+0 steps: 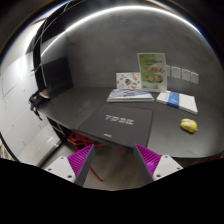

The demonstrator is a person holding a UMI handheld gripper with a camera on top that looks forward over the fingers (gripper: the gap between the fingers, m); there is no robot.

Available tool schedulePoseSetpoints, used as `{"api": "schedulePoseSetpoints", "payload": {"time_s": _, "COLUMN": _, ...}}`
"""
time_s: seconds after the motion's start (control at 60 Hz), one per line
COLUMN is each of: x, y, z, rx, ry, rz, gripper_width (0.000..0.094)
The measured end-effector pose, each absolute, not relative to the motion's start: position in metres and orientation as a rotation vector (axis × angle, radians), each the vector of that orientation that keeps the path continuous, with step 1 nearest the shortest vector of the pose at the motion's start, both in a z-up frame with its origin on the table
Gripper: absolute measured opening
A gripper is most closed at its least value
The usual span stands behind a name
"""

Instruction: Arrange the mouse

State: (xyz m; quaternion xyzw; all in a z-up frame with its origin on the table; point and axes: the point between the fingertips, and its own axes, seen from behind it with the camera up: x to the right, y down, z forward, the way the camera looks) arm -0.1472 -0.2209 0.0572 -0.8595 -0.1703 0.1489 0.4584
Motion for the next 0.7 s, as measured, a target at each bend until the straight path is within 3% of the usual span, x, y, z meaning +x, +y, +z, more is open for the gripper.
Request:
{"api": "schedulePoseSetpoints", "payload": {"time_s": 0.467, "x": 0.122, "y": -0.085, "z": 0.011, "rx": -2.156, "ry": -0.143, "rz": -0.104, "gripper_width": 0.0825}}
{"api": "schedulePoseSetpoints", "payload": {"time_s": 0.55, "x": 0.15, "y": -0.065, "z": -0.007, "rx": -2.195, "ry": -0.135, "rz": -0.099, "gripper_width": 0.0835}}
{"api": "schedulePoseSetpoints", "payload": {"time_s": 0.7, "x": 0.162, "y": -0.023, "z": -0.009, "rx": -2.187, "ry": -0.137, "rz": 0.032, "gripper_width": 0.083}}
